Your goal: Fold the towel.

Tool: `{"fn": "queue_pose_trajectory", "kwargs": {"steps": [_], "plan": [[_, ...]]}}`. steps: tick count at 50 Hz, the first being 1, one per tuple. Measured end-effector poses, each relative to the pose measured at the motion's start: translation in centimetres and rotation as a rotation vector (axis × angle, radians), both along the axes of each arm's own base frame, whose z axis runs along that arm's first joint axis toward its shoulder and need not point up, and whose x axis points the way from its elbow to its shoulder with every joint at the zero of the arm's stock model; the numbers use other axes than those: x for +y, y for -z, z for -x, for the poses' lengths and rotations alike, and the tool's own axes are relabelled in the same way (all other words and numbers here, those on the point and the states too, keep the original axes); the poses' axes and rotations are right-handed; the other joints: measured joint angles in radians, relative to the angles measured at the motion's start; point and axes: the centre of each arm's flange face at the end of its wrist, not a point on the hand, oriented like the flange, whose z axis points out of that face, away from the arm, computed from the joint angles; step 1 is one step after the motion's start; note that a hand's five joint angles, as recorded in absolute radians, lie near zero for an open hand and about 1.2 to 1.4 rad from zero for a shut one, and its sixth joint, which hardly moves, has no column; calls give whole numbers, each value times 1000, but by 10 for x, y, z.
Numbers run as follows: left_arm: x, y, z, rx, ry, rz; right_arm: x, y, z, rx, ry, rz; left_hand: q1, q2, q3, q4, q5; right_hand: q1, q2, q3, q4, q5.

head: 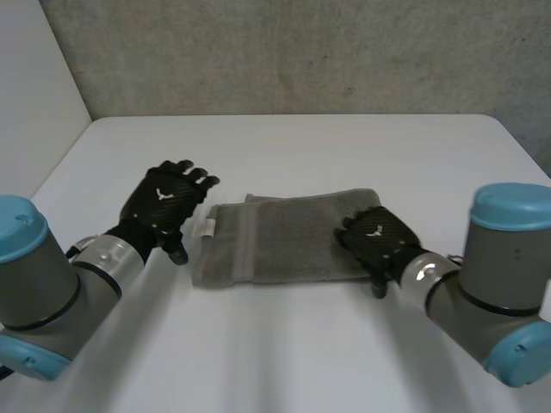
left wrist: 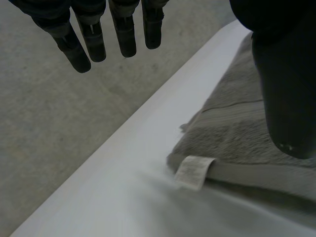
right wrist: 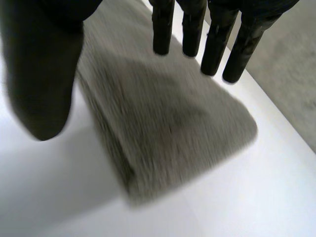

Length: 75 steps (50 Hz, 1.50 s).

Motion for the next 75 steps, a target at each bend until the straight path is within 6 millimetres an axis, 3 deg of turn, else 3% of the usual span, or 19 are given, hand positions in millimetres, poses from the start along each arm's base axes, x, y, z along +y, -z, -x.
{"fn": "queue_pose_trajectory", "kwargs": {"steps": [2, 8, 10, 18, 25, 27, 30, 33, 36, 45, 50, 58, 69, 75], "plan": [[4, 1, 3, -1, 14, -3, -6, 5, 9, -2, 24, 0, 0, 0, 0, 0, 0, 138, 127, 126, 130, 135], [11, 2, 9, -3, 37, -7, -25, 15, 32, 19, 97, 28, 0, 0, 0, 0, 0, 852, 871, 841, 849, 856], [11, 2, 9, -2, 38, -6, -31, 15, 38, 33, 121, 45, 0, 0, 0, 0, 0, 973, 965, 970, 974, 987], [7, 2, 6, 0, 24, 0, -48, 4, 55, 80, 204, 109, 0, 0, 0, 0, 0, 974, 965, 980, 986, 994], [5, 0, 5, 2, 18, 7, -57, -12, 55, 127, 222, 186, 0, 0, 0, 0, 0, 974, 965, 980, 986, 994], [5, 0, 5, 2, 17, 9, -56, -15, 51, 129, 214, 192, 0, 0, 0, 0, 0, 806, 794, 809, 810, 806], [6, -1, 5, 3, 17, 10, -46, -15, 39, 109, 186, 165, 0, 0, 0, 0, 0, 296, 282, 306, 326, 296], [7, -1, 5, 2, 18, 8, -34, -11, 30, 48, 160, 110, 0, 0, 0, 0, 0, 110, 110, 114, 118, 88], [8, 0, 5, 2, 19, 5, -23, -6, 24, -24, 138, 53, 0, 0, 0, 0, 0, 103, 105, 101, 103, 69], [12, 2, 7, 0, 30, -2, -13, 9, 31, -176, 114, -86, 0, 0, 0, 0, 0, 124, 121, 124, 128, 126], [13, 4, 8, -2, 34, -9, -20, 18, 38, -191, 122, -99, 0, 0, 0, 0, 0, 527, 532, 517, 521, 519], [14, 6, 8, -3, 33, -15, -29, 25, 41, -175, 145, -88, 0, 0, 0, 0, 0, 923, 947, 958, 963, 963], [11, 6, 6, -2, 24, -8, -44, 18, 69, -150, 281, -60, 0, 0, 0, 0, 0, 940, 948, 979, 985, 977], [8, 4, 4, 1, 18, -2, -54, 3, 82, -130, 312, -10, 0, 0, 0, 0, 0, 942, 948, 979, 985, 977]]}}
